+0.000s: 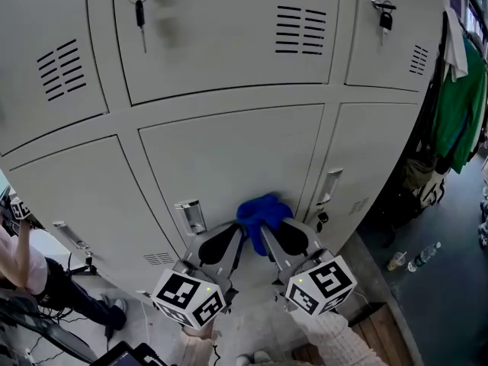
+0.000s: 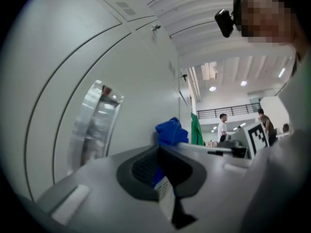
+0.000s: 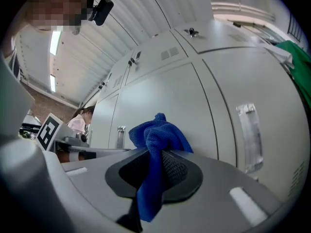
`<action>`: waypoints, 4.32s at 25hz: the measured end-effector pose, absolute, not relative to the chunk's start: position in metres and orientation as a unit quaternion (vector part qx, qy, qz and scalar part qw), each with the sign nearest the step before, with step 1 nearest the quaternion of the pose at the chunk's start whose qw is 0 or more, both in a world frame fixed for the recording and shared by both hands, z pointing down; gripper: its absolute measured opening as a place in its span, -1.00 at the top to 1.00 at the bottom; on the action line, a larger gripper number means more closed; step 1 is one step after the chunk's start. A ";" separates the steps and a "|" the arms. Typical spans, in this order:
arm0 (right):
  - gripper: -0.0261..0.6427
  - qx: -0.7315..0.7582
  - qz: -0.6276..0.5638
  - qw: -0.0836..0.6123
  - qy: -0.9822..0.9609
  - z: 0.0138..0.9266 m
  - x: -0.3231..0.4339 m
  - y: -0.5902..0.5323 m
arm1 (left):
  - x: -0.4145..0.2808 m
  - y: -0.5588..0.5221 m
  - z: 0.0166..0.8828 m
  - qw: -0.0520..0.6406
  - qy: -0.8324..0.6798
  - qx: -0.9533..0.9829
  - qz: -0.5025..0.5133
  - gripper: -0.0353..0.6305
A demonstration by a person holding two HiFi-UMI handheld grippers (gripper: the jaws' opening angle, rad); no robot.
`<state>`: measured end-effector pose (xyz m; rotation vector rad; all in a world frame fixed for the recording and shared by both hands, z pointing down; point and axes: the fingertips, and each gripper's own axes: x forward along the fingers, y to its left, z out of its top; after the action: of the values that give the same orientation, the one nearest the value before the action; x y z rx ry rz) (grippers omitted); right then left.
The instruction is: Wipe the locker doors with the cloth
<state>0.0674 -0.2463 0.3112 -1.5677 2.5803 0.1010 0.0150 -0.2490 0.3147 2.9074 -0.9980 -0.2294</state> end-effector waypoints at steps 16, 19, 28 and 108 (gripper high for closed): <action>0.75 -0.556 0.166 0.118 0.806 0.148 0.126 -0.256 | 0.071 -0.244 0.182 -0.091 -0.248 0.958 -0.115 0.88; 0.75 -0.554 0.164 0.119 0.807 0.148 0.125 -0.257 | 0.072 -0.243 0.181 -0.094 -0.247 0.958 -0.110 0.88; 0.75 -0.547 0.151 0.140 0.811 0.161 0.122 -0.257 | 0.065 -0.249 0.199 -0.080 -0.256 0.959 -0.094 0.88; 0.75 -0.477 -0.078 0.017 0.875 0.430 0.060 -0.186 | 0.016 -0.188 0.414 0.090 -0.338 0.935 0.053 0.87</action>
<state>0.0598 -0.1859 0.4298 -1.4817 2.7202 -0.2418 0.0164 -0.1879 0.4138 2.7803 -1.0055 0.1562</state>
